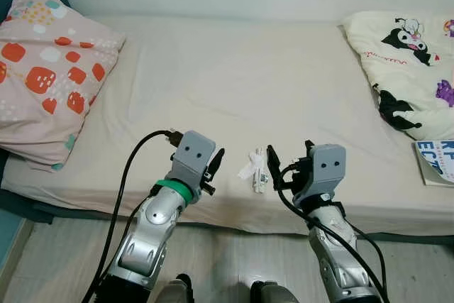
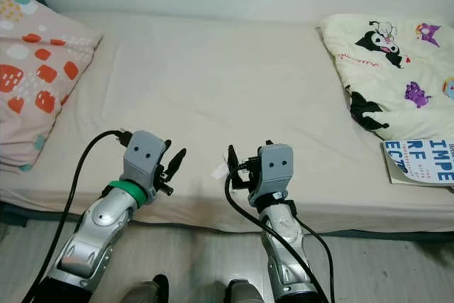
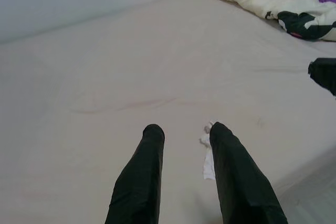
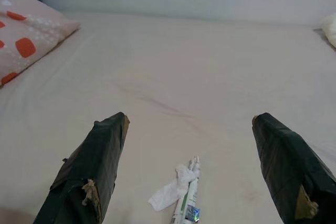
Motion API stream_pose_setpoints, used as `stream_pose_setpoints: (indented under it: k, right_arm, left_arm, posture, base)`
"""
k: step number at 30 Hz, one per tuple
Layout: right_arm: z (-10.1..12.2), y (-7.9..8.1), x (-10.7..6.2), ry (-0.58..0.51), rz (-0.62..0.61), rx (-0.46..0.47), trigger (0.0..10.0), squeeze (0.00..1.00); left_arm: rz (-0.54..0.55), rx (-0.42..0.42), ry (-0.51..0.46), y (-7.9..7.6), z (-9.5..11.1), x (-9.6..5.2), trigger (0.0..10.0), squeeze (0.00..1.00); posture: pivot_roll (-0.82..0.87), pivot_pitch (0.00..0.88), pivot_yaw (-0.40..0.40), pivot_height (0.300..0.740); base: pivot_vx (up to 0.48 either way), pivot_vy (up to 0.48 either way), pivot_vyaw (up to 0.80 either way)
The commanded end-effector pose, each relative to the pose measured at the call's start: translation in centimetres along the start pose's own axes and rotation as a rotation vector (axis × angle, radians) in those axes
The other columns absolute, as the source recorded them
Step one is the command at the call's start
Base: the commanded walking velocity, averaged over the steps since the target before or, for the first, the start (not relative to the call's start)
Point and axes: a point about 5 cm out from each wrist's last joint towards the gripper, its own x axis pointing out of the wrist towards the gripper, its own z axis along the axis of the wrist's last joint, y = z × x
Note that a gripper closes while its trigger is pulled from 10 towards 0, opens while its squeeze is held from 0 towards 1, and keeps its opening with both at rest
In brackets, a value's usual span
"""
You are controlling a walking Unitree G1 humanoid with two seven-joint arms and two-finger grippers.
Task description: Clean up the room
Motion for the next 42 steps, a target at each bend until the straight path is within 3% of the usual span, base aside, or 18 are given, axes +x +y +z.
stream_pose_setpoints:
  k: [1, 42]
  right_arm:
    - [-0.71, -0.06, -0.38, 0.026, -0.014, 0.003, 10.0, 0.0]
    - [-1.05, -0.35, -0.37, 0.042, -0.043, -0.001, 10.0, 0.0]
  left_arm:
    - [-0.006, -0.007, 0.022, -0.19, -0.62, -0.01, 10.0, 0.0]
    - [-0.001, -0.001, 0.036, -0.13, -1.28, -0.02, 10.0, 0.0]
  posture:
    - [-0.03, 0.111, 0.057, 0.74]
    - [-0.02, 0.11, 0.054, 0.605]
  base:
    - [0.0, 0.0, 0.0]
    - [0.0, 0.0, 0.0]
